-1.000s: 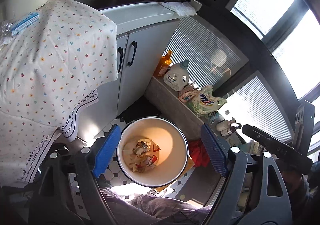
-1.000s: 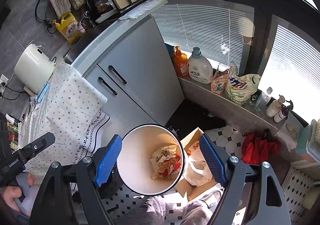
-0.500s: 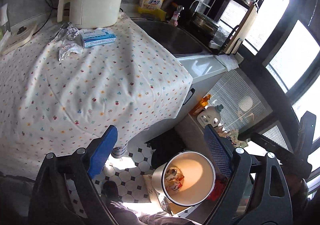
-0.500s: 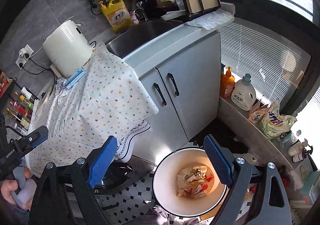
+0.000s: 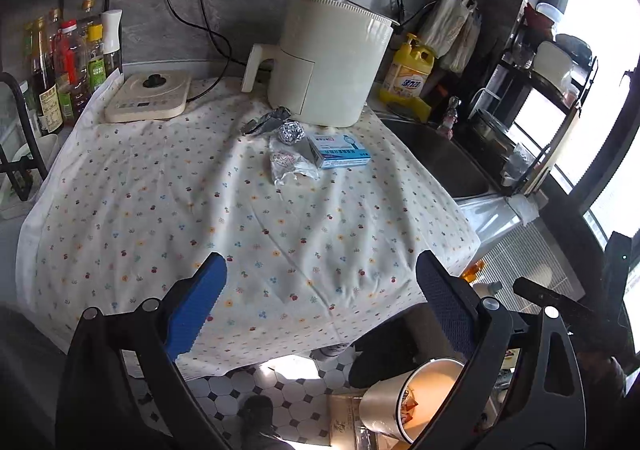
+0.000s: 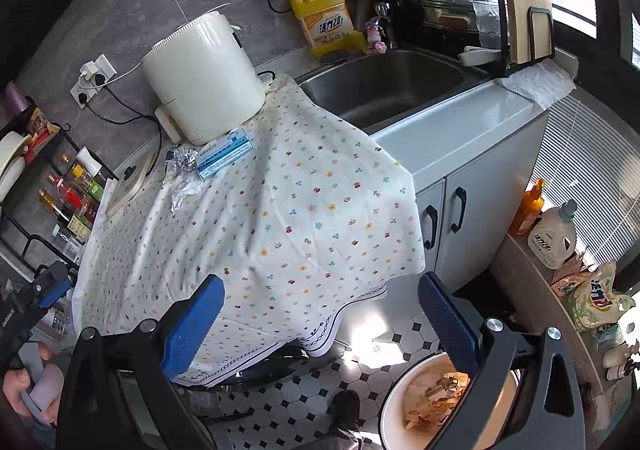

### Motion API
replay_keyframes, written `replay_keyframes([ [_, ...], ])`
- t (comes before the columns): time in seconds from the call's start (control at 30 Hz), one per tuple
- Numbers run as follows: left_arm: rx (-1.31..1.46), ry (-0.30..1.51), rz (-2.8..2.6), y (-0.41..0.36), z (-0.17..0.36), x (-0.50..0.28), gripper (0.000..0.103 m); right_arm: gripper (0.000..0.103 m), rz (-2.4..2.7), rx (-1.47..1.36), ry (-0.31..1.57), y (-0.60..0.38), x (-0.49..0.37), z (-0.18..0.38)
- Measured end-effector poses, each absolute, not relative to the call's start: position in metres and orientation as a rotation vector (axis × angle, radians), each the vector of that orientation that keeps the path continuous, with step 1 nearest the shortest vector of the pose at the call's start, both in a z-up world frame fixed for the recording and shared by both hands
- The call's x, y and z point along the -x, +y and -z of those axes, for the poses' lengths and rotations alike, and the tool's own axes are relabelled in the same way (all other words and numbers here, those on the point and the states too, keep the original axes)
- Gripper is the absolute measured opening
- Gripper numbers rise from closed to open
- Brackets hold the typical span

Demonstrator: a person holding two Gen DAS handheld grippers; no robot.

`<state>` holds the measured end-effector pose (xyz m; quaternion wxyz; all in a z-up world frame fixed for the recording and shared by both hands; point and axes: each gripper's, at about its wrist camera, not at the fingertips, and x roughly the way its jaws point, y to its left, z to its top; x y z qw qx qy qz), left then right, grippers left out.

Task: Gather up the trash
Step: 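Move both tools back to the remaining trash on the cloth, then grasp the white plastic bag with red print with the right tool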

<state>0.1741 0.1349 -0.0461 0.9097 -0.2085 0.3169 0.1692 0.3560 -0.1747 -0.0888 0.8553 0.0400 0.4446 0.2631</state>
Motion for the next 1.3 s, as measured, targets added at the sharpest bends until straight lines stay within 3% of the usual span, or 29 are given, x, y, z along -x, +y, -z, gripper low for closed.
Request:
replay_keyframes([
  [0.7,0.489,0.641,-0.505,0.253,0.073,-0.161,0.094,0.080,-0.784,0.038,0.970,0.019,-0.372,0.104],
  [1.3,0.541,0.688,-0.531,0.324,0.102,-0.182,0.094,0.078,-0.757,0.125,1.010,0.136,-0.426,0.155],
])
